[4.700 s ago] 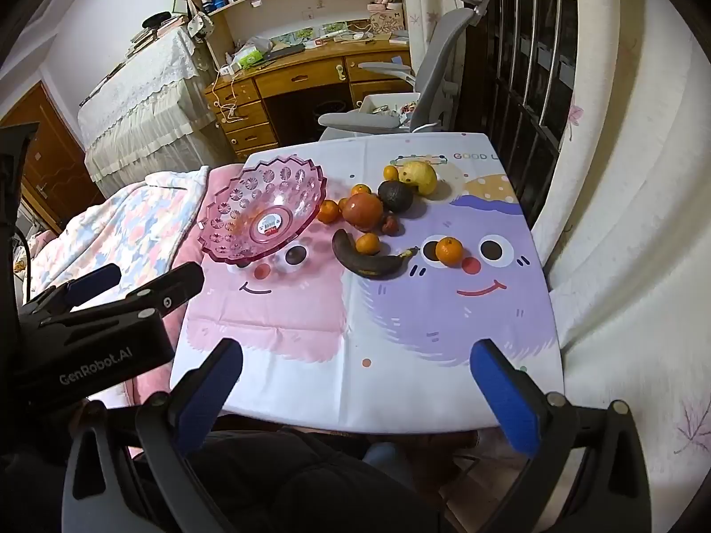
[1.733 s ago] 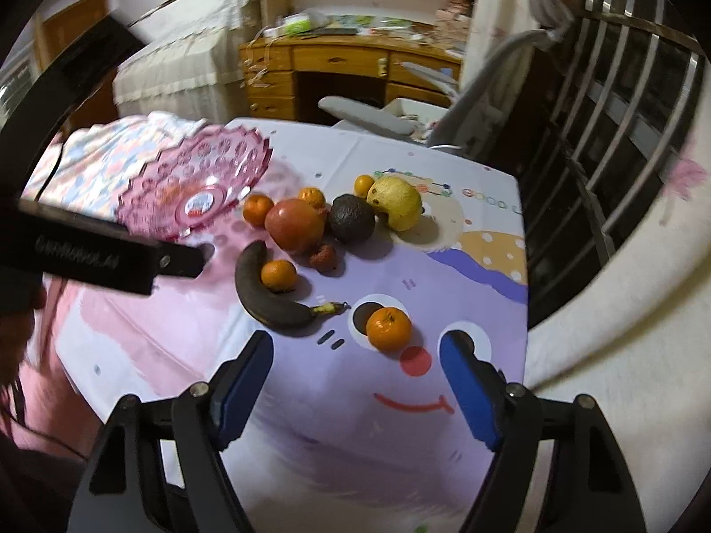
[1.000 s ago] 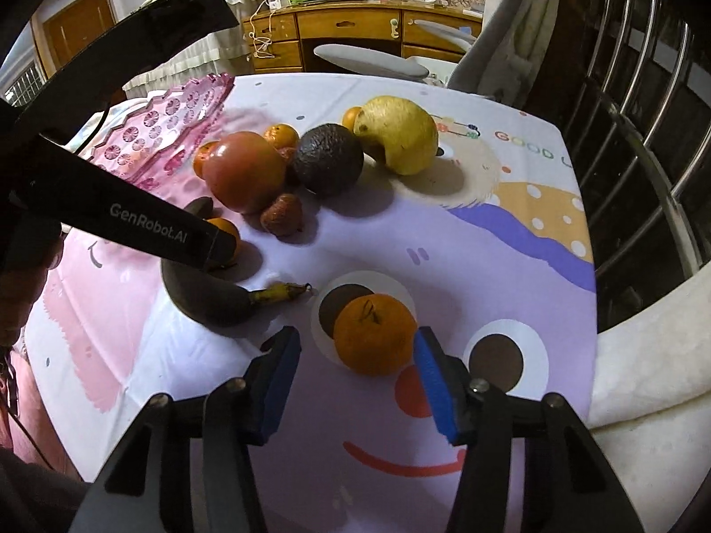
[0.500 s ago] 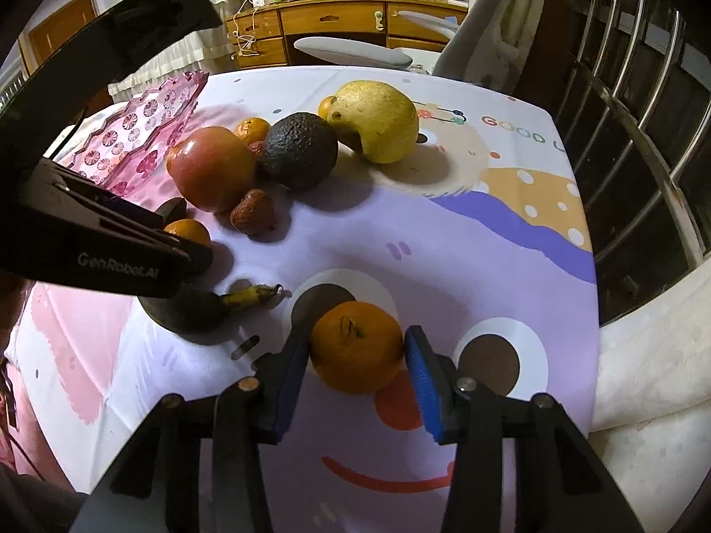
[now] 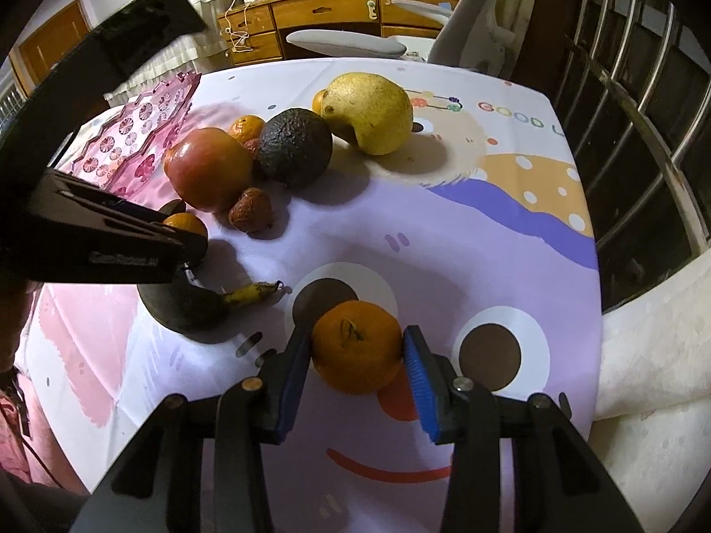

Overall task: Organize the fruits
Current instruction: 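Reach the left tool to a tangerine and close its fingers on it, then carry the tangerine into the pink bowl and open the left tool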

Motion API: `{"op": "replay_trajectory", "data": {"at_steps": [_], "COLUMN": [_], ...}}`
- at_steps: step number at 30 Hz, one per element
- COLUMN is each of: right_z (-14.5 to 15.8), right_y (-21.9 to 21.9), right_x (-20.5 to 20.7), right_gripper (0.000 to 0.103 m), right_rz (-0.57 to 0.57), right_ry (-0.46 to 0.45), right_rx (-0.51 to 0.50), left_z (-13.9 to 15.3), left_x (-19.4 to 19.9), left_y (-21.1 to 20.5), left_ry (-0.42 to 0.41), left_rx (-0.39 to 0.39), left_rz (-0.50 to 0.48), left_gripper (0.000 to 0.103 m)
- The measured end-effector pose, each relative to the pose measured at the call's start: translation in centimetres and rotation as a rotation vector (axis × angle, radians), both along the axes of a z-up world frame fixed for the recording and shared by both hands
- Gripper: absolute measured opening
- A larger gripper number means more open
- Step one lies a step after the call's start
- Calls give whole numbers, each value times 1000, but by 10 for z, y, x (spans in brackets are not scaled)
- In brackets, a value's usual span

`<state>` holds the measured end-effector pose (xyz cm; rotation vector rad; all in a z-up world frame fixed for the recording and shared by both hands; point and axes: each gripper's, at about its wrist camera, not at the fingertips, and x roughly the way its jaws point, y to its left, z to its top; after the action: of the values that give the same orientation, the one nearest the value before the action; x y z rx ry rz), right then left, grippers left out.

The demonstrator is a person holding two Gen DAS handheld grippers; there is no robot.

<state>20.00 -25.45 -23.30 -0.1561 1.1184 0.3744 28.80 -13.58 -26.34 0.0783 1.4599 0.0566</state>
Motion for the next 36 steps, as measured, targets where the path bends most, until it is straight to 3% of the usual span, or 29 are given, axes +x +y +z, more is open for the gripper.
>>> {"op": "replay_trajectory", "data": {"at_steps": [11,18,27,36], "right_z": [10,28,80,120], "right_y": [4,19,59,128], "right_x": [-5,-11,-20,-32], "right_gripper": [43,43,43,43], "right_rz": [-66,-157,-259,-298], "right_ry": [60,49,-41,-128], "right_rx": [0,-26,20,119], "left_z": [50,97,131,152], "left_x": [-39,-72,-91,-92], "left_y": [24,57,128,198], "left_ry": [-62,-105,-126,-200], "left_rx": [-90,-114,-118,-110], "left_rz": [-39,-102,-154,-201], "left_gripper": [36,36,36,36]}}
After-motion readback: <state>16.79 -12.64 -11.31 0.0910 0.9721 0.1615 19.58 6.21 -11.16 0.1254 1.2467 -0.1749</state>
